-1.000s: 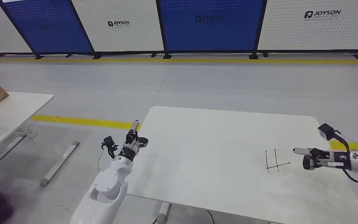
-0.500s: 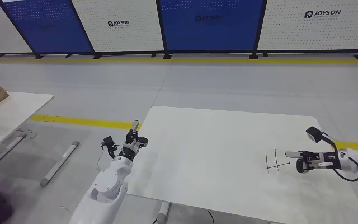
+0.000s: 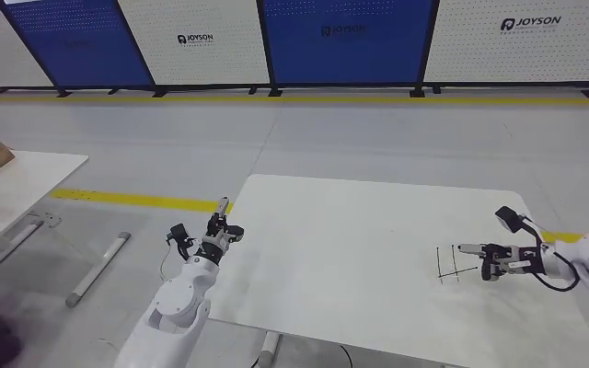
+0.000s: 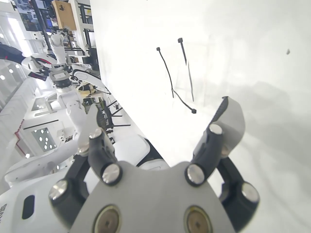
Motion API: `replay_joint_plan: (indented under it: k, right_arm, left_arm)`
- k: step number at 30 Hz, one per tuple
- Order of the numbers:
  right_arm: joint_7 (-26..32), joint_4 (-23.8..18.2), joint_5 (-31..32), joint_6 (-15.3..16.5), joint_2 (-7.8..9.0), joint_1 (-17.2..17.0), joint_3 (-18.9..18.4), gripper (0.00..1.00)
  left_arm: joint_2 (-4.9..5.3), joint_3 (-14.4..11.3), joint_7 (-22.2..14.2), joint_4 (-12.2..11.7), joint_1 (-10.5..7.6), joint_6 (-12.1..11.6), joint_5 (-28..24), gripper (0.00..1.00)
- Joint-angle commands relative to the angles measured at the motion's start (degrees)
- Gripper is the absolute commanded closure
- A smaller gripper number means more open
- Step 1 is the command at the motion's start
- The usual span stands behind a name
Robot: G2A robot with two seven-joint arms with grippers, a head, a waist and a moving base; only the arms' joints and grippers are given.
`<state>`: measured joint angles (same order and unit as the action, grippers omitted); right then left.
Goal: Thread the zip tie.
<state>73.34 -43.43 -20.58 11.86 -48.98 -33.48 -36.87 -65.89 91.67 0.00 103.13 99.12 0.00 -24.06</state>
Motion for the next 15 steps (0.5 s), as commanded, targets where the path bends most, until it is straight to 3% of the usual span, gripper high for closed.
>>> replay_joint_plan:
  k: [1, 15]
  right_arm:
    - [0.1, 0.1, 0.2, -0.1, -0.09, 0.1, 0.1, 0.0]
    - [-3.2, -1.2, 2.0, -1.8, 0.26, -1.8, -1.0, 0.0]
  left_arm:
    - [0.0, 0.0, 0.0, 0.0, 0.0, 0.0, 0.0, 0.0]
    - [0.0, 0.0, 0.0, 0.0, 0.0, 0.0, 0.0, 0.0]
